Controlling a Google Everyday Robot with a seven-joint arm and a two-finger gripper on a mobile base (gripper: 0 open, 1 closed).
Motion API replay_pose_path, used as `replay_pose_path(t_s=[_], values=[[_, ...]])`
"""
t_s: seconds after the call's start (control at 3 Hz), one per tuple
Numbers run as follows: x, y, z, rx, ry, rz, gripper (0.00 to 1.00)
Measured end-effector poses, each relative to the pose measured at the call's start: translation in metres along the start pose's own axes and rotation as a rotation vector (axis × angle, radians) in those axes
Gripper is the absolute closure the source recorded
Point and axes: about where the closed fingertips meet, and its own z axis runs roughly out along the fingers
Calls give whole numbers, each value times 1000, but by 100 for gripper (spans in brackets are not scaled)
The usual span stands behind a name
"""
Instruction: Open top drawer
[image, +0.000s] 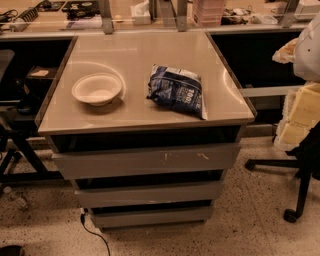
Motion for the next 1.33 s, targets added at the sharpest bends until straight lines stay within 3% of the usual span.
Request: replay_pose_path(t_s=[0.33, 0.67, 1.0, 1.33], values=[[0, 0, 0, 0, 0, 0, 0], [2, 17, 15, -10, 0, 5, 0], [-2, 56, 58, -54, 27, 33, 0], [-6, 93, 114, -140, 54, 31, 0]])
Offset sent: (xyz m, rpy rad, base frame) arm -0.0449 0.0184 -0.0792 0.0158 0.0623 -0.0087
